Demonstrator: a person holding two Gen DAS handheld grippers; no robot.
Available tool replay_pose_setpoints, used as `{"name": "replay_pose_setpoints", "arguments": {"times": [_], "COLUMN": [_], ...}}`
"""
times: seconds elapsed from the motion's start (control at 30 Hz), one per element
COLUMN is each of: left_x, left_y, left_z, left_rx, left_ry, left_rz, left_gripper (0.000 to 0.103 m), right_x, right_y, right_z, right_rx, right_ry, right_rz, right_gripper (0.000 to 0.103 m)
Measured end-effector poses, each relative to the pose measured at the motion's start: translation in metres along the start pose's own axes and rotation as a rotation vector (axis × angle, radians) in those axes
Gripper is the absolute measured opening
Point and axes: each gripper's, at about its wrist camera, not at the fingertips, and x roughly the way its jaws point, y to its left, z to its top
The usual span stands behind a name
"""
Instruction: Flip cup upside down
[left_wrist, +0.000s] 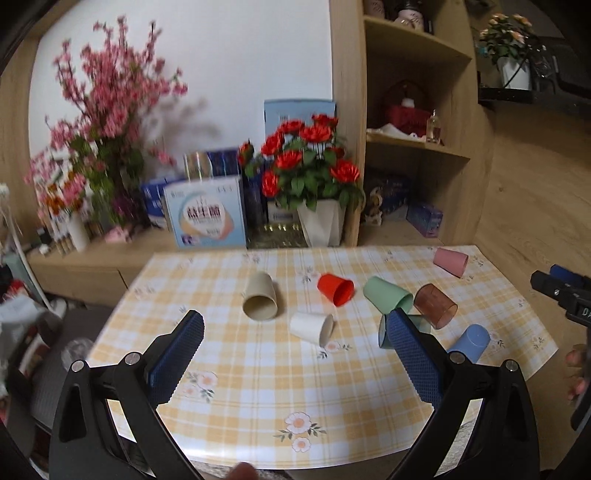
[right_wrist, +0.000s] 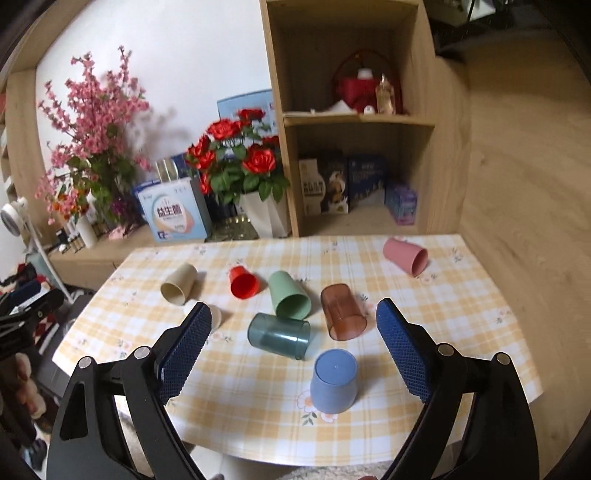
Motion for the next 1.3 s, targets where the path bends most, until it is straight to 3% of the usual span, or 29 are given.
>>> {"name": "replay_pose_setpoints", "arguments": {"times": [0.27, 1.3], "left_x": [-0.03, -0.027], "left_y": [-0.01, -0.018], "left_z": [0.007, 0.002], "left_rx": [-0.016, -0.019], "left_ry": [-0.043, -0.029], "left_rz": [-0.052, -0.057], "left_gripper": [0.097, 0.097], "right_x": [-0.032, -0.04], "right_y": [0.006, 0.005], "right_z": [-0.003, -0.002], "right_rx": [0.013, 0.001], "right_ry": [-0.03, -0.053], "right_rz": [0.031, -0.002], "right_gripper": [0.088, 0.088]}}
